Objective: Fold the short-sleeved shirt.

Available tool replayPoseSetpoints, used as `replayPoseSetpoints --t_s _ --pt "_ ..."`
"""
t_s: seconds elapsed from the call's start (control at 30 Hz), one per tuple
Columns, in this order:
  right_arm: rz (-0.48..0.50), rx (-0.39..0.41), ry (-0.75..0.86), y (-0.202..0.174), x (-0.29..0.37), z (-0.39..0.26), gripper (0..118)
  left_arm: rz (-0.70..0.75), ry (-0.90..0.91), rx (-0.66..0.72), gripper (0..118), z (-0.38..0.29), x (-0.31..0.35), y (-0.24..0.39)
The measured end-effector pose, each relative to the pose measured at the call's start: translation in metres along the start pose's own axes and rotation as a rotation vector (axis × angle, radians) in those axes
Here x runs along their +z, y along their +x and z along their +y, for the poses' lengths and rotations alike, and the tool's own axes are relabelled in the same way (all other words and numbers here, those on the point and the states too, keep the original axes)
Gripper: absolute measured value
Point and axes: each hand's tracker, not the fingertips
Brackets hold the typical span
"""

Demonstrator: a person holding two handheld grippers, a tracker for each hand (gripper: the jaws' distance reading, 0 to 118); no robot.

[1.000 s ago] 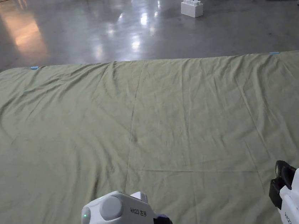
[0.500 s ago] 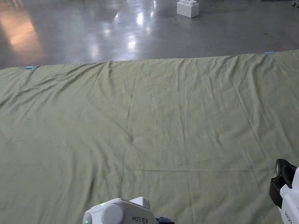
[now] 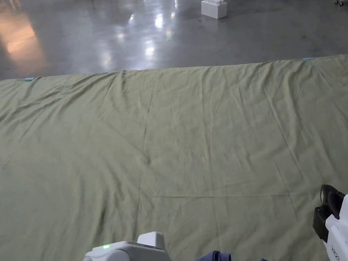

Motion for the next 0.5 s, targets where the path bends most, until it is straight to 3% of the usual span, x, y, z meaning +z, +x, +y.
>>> replayPoseSetpoints --t_s 0.17,0.5 --pt "-0.011 -0.002 -0.011 0.005 0.001 -0.003 1 -0.023 -0.022 -0.096 20 -0.011 -0.026 0.021" --pt "-0.018 0.001 -0.019 0.012 0.005 -0.008 1 -0.069 -0.097 -0.108 16 -0.031 -0.051 0.026"
